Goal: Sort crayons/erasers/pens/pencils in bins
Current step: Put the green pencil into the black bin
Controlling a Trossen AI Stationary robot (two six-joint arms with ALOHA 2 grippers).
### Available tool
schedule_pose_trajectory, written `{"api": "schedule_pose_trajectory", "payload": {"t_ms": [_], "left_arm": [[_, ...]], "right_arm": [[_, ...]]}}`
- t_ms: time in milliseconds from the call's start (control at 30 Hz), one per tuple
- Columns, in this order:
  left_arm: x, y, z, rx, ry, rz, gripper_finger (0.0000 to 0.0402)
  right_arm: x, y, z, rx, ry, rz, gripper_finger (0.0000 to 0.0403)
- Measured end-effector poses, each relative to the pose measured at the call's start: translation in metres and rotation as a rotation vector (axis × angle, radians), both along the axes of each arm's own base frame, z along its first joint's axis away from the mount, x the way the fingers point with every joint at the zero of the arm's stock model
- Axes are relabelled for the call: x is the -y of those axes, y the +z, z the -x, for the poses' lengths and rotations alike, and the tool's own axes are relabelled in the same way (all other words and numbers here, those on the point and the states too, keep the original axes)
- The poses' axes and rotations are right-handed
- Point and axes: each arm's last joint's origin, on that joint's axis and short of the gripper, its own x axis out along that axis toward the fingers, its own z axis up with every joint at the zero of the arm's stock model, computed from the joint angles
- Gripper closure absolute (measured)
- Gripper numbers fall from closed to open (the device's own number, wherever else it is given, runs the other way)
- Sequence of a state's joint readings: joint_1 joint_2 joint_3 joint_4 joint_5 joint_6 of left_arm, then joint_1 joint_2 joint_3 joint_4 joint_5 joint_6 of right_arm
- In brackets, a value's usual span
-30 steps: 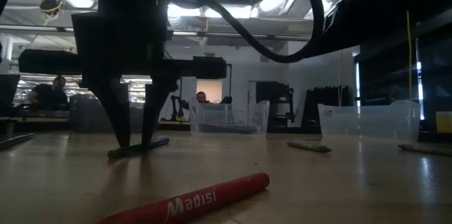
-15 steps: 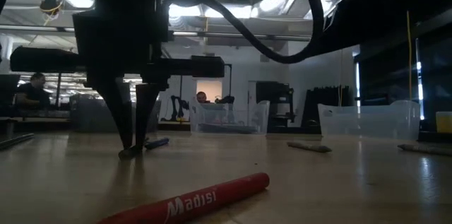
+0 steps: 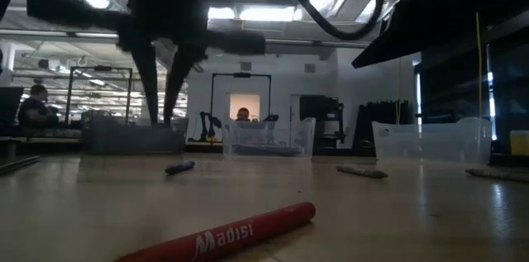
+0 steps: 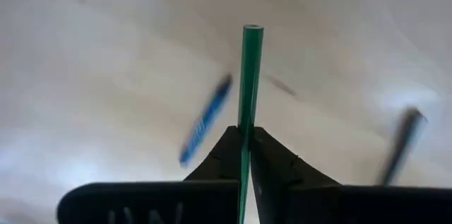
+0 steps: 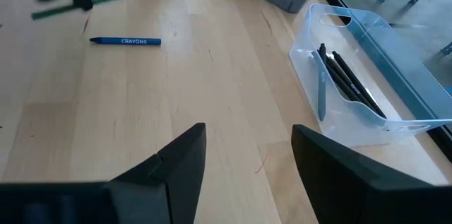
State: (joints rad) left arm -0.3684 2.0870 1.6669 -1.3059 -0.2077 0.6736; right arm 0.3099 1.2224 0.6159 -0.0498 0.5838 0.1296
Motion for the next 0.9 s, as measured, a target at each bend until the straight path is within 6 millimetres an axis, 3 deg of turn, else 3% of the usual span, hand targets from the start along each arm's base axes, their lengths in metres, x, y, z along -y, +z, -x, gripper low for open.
{"api": "schedule_pose_trajectory", "payload": {"t_ms": [133, 333, 567, 733, 900], "left_arm": [[-0.03, 0.03, -0.001, 0.047, 0.136, -0.01, 0.0399], [-0.099, 0.087, 0.013, 0.234, 0.435, -0.027, 0.0398], [-0.191, 0.143, 0.06, 0.58, 0.895, -0.097, 0.0398], [-0.243, 0.148, 0.107, 0.83, 1.281, -0.099, 0.04], [-0.275, 0.12, 0.144, 0.879, 1.499, -0.156, 0.0399]], "right_arm": [[0.0, 0.0, 0.0, 0.0, -0.001, 0.0, 0.0189], [0.0, 0.0, 0.0, -0.001, -0.001, 0.0, 0.0189], [0.001, -0.003, 0.002, -0.022, -0.014, -0.011, 0.0189], [0.001, -0.003, 0.002, -0.023, -0.015, -0.011, 0.0189], [0.001, -0.003, 0.002, -0.021, -0.02, -0.007, 0.0189]]}}
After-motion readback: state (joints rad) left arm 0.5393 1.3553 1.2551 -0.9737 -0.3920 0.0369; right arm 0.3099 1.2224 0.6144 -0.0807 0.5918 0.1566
